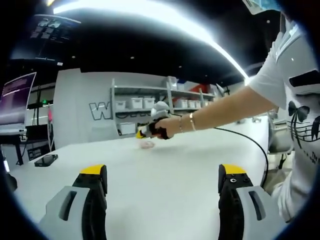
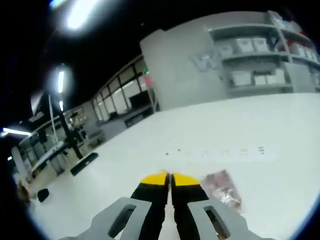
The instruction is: Open the resealable bag by pulling the two sides of the seal apart until the entire bag opening is separated and visibly accessible.
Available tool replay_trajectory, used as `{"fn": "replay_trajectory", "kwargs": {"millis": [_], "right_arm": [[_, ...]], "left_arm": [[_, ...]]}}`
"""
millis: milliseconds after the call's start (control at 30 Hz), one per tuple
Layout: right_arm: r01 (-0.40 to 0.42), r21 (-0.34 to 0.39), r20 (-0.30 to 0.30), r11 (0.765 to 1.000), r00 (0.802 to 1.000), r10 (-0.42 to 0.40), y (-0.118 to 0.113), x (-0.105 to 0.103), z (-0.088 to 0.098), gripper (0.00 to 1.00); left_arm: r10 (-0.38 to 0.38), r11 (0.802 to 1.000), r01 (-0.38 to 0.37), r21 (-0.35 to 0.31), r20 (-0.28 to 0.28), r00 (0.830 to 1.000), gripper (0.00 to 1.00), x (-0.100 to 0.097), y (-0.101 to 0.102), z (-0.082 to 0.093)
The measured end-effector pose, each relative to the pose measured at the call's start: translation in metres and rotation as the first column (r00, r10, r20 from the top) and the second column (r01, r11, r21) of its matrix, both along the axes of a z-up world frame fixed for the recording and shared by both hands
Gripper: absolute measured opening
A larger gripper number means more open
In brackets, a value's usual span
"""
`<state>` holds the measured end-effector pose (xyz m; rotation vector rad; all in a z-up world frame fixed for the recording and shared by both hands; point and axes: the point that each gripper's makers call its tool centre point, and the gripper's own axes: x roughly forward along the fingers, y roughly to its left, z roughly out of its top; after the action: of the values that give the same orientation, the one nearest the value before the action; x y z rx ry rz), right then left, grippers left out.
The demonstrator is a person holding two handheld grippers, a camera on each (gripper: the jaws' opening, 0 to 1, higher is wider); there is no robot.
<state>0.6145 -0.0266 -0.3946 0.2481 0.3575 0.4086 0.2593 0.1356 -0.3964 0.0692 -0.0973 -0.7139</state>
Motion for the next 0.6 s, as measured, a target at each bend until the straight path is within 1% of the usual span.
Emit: {"fn": "replay_trajectory", "kwargs": {"millis": [233, 333, 467, 600], "right_arm": [[-0.024, -0.006, -0.014, 1.000, 1.000, 0.024, 0.005, -0.007, -0.007, 0.00], [-0.032, -0.007, -0.013, 0.999, 0.999, 0.032, 0.009, -0.016, -0.006, 0.02], [-0.042, -0.011, -0.008, 0.999, 0.999, 0.042, 0.011, -0.021, -0.005, 0.07], [-0.054, -0.051, 0.020, 0.997, 0.998, 0.055, 0.013, -0.024, 0.001, 0.10]], "left_arm": [[-0.002, 1.000, 0.002, -0.009, -0.001, 1.000, 0.92, 0.000, 0.001, 0.001], [-0.003, 1.000, 0.003, -0.017, 0.001, 1.000, 0.92, 0.000, 0.001, 0.001], [-0.003, 1.000, 0.003, -0.024, 0.005, 1.000, 0.92, 0.000, 0.002, 0.003], [-0.003, 1.000, 0.003, -0.021, 0.005, 1.000, 0.92, 0.000, 0.002, 0.002]]}}
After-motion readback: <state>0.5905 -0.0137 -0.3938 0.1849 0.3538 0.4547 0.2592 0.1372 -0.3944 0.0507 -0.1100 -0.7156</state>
